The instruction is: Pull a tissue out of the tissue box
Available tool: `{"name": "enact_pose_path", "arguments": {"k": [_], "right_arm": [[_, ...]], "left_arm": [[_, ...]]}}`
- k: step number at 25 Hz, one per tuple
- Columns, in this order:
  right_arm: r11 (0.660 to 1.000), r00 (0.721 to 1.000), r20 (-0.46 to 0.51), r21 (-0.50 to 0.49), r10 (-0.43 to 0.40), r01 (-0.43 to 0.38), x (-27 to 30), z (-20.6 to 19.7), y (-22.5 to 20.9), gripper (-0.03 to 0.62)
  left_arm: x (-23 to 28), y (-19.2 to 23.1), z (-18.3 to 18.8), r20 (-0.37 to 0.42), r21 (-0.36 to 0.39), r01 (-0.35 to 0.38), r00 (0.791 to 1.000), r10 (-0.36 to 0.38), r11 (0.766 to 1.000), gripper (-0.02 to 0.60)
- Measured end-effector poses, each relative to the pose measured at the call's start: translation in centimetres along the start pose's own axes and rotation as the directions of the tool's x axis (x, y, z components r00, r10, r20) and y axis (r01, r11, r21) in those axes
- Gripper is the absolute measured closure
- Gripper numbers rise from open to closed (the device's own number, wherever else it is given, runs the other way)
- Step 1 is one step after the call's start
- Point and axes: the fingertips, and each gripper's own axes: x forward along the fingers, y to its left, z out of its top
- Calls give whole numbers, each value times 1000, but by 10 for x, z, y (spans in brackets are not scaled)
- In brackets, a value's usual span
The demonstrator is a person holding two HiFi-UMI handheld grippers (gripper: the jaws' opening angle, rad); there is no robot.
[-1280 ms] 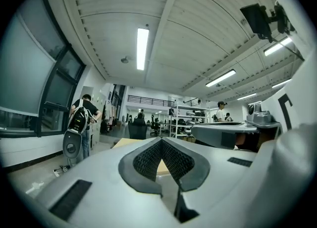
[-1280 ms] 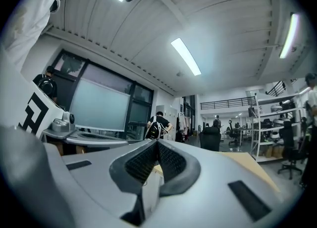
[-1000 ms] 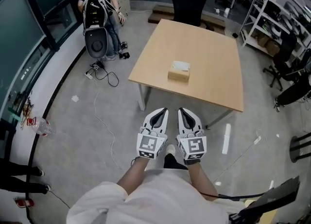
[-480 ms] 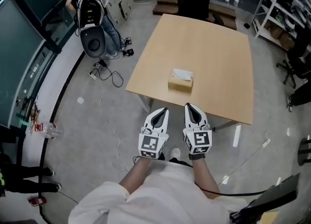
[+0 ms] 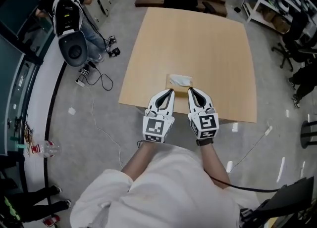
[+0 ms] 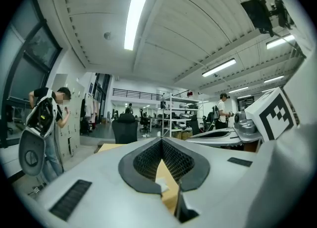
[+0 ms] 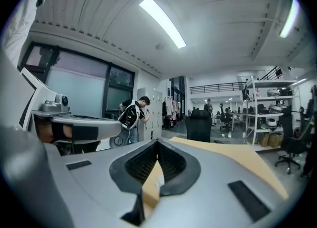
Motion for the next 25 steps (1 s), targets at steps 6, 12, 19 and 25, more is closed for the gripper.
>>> {"name": "enact_pose_path", "arguments": {"k": [6,12,19,25], "right_arm": [[996,997,-10,-44,-75,75,61,33,-18,592],[994,992,-73,-37,-102,100,88,1,-47,592],[999,979,-202,-40,-33,25,108,-36,-79,592],[995,959,-279,-61,57,-77,132,-55,-87,591]], "left_arm": [[46,55,23,37,-9,73,997,-73,997,581],[89,80,-6,0,-43,102,995,-102,994,581],[114,72,-37,-84,-7,134,987,-135,991,581],[128,68,-55,-136,-35,103,985,-107,994,581]]}}
